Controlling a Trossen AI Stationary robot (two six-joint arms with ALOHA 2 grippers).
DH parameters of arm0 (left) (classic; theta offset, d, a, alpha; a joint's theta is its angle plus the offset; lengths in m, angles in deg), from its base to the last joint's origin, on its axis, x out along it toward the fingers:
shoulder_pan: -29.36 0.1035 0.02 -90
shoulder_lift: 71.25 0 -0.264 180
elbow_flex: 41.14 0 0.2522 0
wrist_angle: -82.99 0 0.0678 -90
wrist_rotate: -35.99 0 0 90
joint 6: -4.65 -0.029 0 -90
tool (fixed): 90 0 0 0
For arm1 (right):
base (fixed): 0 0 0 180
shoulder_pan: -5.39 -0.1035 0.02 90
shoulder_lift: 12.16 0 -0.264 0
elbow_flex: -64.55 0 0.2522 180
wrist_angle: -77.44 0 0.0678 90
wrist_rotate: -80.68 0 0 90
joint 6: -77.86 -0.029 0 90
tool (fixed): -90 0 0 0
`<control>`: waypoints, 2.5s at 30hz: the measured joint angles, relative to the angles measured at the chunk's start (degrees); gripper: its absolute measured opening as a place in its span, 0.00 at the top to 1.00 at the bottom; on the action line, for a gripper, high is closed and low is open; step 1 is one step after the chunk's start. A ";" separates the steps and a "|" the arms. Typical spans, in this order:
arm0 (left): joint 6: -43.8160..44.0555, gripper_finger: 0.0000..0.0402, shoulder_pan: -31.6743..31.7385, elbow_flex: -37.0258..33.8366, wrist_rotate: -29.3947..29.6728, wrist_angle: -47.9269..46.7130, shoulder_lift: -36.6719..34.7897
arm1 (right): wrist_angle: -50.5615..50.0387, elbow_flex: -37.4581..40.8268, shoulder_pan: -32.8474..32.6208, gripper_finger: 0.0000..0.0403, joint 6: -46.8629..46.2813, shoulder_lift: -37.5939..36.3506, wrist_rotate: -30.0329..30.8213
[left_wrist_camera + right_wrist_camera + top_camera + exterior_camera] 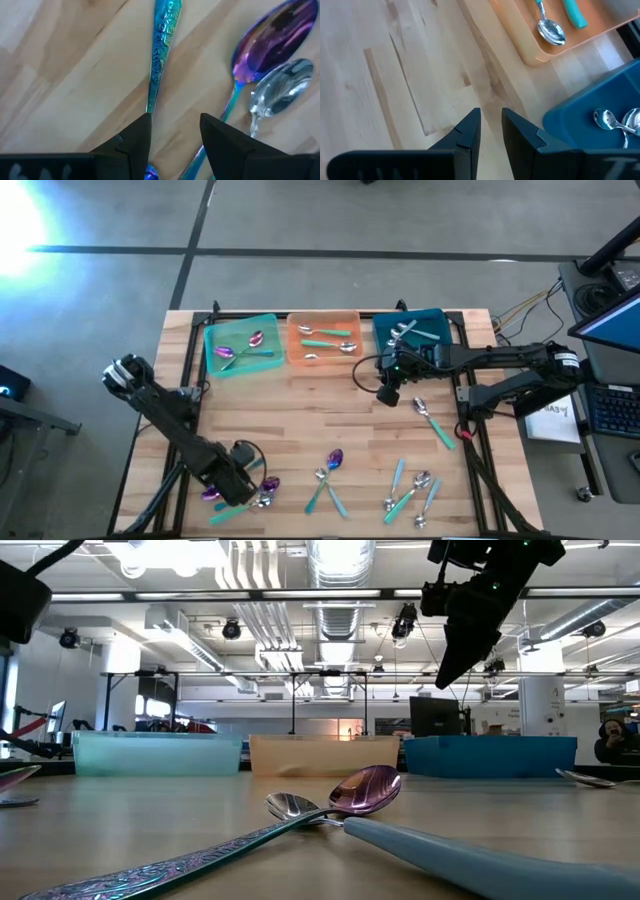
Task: Sort silverware by color (type)
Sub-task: Put the blue spoon into the green bin
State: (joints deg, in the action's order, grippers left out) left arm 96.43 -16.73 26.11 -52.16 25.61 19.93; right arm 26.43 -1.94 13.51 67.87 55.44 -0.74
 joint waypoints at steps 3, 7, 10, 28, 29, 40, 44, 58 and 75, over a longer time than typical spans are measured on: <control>-0.16 0.62 0.00 1.20 -1.27 -3.22 3.11 | 0.00 0.00 0.00 0.83 0.14 0.00 0.00; -0.65 0.62 0.00 1.10 -1.89 -2.99 5.52 | 0.00 0.00 -0.01 0.83 0.09 0.00 -0.01; -0.78 0.62 0.00 0.59 -2.34 -2.85 6.62 | 0.00 0.00 0.00 0.83 -0.01 0.00 -0.04; 4.54 0.99 0.72 -0.60 -4.40 0.31 6.01 | 0.00 0.02 0.00 0.83 0.26 0.00 -0.03; 4.58 0.99 0.99 -0.73 -3.84 -0.53 5.55 | 0.00 0.02 0.00 0.83 0.47 0.00 -0.02; -4.63 1.00 10.29 0.12 14.19 -12.72 -5.59 | 0.02 0.02 0.00 0.83 0.57 0.00 -0.02; -11.72 1.00 16.91 0.00 20.98 -17.45 -10.77 | 0.02 0.02 -0.02 0.83 0.56 0.00 -0.02; -49.66 1.00 53.00 0.00 32.24 -18.34 -24.85 | 0.04 0.02 0.00 0.83 0.05 0.00 0.04; -77.53 0.91 84.02 0.00 25.05 -4.92 -21.30 | 0.02 0.04 0.00 0.83 -1.80 0.00 0.42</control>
State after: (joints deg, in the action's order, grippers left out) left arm 18.89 67.29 26.11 -27.11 20.69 -1.37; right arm 26.45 -1.90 13.51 66.08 55.44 -0.32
